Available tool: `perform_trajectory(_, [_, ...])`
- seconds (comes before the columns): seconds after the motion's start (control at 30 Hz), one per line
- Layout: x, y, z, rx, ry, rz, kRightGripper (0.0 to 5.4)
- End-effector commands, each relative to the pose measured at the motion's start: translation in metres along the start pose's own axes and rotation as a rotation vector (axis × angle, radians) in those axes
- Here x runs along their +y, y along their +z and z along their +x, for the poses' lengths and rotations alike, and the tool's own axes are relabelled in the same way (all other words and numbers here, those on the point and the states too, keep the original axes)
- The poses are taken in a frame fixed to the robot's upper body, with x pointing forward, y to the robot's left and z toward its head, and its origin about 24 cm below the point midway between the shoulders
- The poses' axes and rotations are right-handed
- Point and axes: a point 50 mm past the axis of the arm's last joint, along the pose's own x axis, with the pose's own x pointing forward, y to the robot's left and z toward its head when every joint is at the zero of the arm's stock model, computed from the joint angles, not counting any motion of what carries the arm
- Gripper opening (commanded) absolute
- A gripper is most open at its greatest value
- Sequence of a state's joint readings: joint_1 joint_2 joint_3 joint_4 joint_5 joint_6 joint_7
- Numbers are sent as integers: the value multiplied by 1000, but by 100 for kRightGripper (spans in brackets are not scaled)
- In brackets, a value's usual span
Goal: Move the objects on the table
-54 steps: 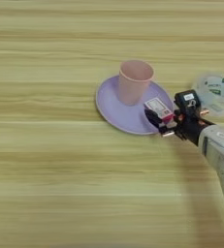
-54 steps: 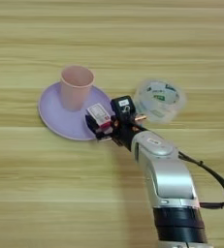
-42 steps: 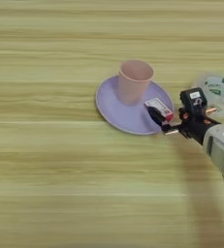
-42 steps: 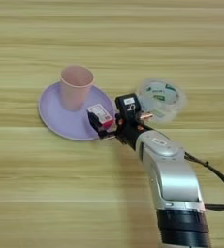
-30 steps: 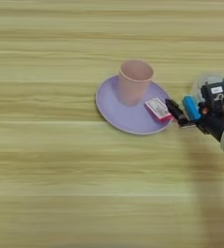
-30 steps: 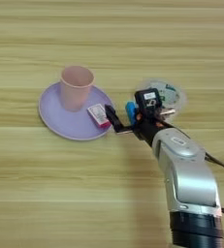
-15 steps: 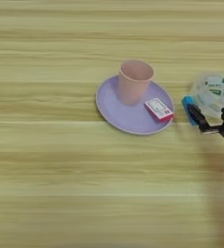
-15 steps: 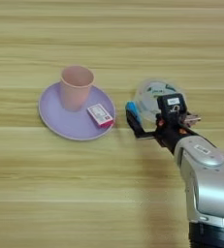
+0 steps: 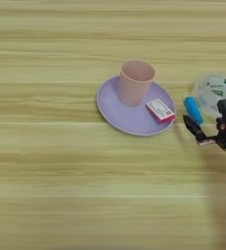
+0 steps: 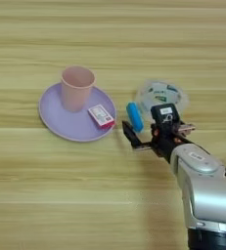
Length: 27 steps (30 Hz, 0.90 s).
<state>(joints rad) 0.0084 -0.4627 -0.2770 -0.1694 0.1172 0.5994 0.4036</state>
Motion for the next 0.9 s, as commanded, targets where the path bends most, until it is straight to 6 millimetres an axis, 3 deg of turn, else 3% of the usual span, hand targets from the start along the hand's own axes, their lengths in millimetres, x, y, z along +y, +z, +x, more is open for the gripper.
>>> perform_trajectory(0.03, [-7, 23, 2, -80, -27, -67, 537])
perform_trajectory(0.4, [0, 13, 15, -41, 12, -28, 537])
perform_trajectory(0.9, [-6, 4, 27, -8, 11, 14, 537])
